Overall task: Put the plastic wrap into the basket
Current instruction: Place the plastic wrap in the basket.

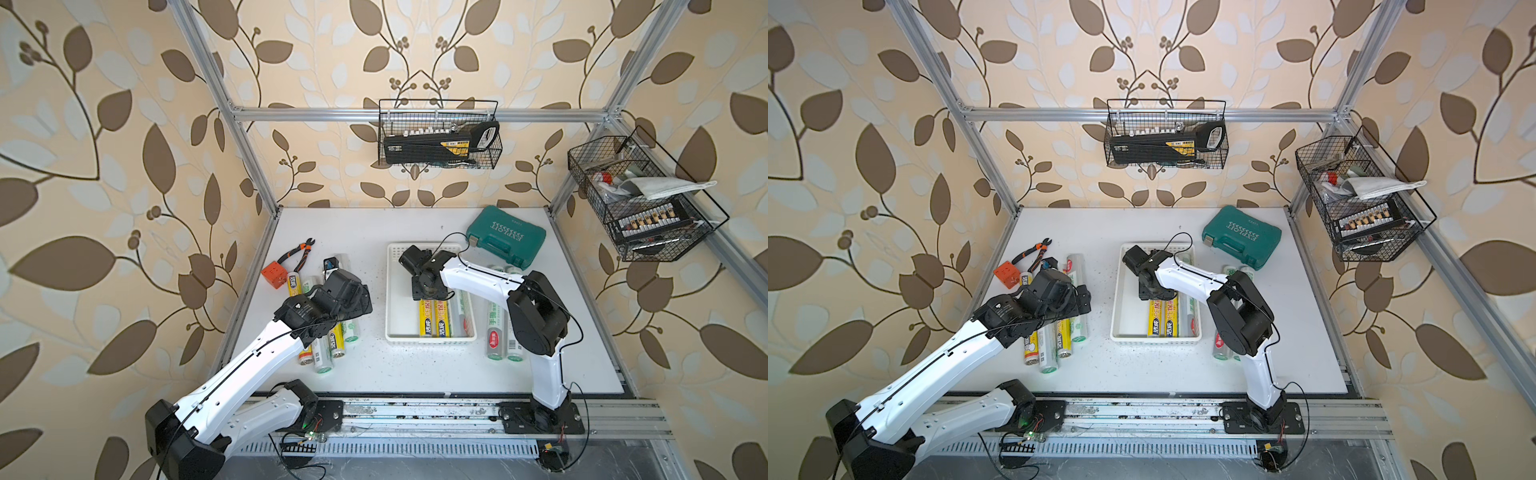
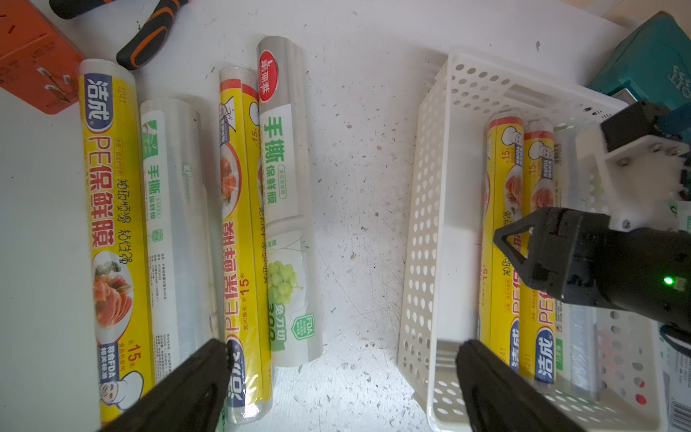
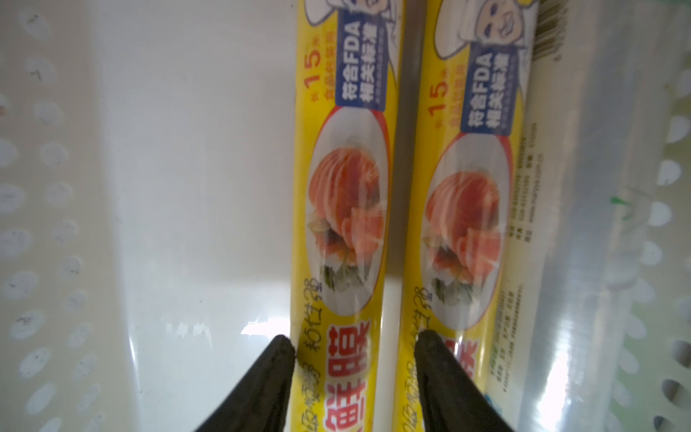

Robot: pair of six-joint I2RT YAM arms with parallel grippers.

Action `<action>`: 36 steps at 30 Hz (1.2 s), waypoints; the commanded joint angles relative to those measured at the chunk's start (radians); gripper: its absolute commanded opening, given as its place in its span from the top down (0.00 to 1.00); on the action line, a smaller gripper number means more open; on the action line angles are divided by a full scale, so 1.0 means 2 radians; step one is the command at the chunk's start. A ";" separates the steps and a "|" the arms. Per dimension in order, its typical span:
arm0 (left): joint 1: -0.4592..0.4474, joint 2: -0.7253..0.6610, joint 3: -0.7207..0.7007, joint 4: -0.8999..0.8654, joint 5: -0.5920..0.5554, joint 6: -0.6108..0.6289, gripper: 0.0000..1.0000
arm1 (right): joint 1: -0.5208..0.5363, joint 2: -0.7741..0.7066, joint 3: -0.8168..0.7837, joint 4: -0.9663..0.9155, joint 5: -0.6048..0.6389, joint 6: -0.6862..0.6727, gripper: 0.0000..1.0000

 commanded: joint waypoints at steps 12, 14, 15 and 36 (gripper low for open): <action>0.007 0.054 0.040 -0.008 -0.009 -0.002 0.01 | 0.005 -0.117 -0.045 -0.006 -0.030 -0.017 0.45; 0.012 0.064 0.041 -0.005 -0.005 -0.002 0.01 | 0.005 -0.137 -0.058 -0.004 -0.039 -0.019 0.45; 0.016 0.070 0.043 -0.006 -0.004 -0.002 0.01 | 0.005 -0.146 -0.064 -0.005 -0.042 -0.022 0.45; 0.112 0.176 0.029 0.040 0.040 0.003 0.01 | -0.041 -0.328 -0.206 0.011 -0.060 -0.082 0.39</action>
